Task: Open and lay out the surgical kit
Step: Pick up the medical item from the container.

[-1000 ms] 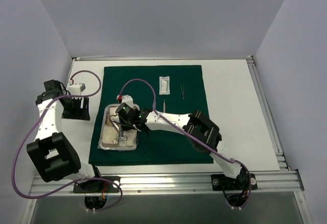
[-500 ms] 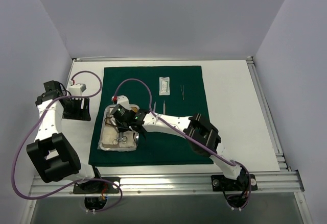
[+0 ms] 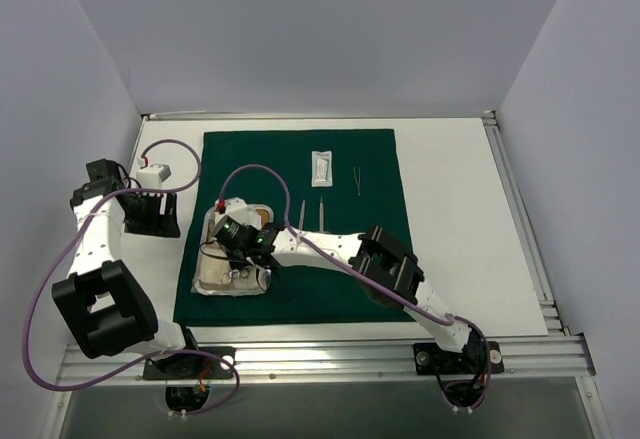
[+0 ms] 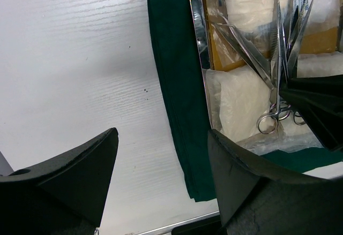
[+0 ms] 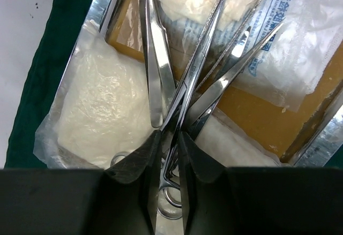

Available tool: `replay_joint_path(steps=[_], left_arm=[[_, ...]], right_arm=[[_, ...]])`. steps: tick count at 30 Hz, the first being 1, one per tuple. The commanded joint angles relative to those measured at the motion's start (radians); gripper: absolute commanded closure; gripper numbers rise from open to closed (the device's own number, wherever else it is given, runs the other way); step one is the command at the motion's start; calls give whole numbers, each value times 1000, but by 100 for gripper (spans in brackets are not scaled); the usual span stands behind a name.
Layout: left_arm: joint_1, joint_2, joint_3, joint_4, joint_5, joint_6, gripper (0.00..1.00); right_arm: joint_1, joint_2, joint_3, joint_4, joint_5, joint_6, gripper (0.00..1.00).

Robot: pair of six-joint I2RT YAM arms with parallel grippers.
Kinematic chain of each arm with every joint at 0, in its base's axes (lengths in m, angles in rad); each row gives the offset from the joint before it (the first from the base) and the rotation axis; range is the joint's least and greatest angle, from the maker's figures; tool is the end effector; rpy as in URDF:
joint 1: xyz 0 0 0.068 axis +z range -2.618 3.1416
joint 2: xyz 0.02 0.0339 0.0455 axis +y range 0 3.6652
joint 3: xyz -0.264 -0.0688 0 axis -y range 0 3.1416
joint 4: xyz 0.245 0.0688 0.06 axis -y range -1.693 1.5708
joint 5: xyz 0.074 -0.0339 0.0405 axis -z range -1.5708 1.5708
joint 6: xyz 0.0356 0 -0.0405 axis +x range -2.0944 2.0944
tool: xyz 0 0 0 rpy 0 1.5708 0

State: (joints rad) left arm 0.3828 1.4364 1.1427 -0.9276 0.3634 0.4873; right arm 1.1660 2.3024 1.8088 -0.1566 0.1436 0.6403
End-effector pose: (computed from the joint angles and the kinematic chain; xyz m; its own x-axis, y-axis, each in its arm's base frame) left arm 0.2582 0.0903 0.2608 -0.8807 0.1172 -0.4589 0.1994 0.9706 -0.1348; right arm 0.2124 0.4829 0.1806 -0.7079 -0.1508 -0.6900 -0.5511 0.7290 0.4061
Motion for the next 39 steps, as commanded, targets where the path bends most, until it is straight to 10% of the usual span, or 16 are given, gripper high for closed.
replay_joint_path(steps=[1,39], left_arm=[[10,-16,5,-8,39,22,24],[25,-11,32,-30,59,65,24]], right_arm=[[4,29,11,-90,74,19,87],[92,161,291,-397,274,-8,84]])
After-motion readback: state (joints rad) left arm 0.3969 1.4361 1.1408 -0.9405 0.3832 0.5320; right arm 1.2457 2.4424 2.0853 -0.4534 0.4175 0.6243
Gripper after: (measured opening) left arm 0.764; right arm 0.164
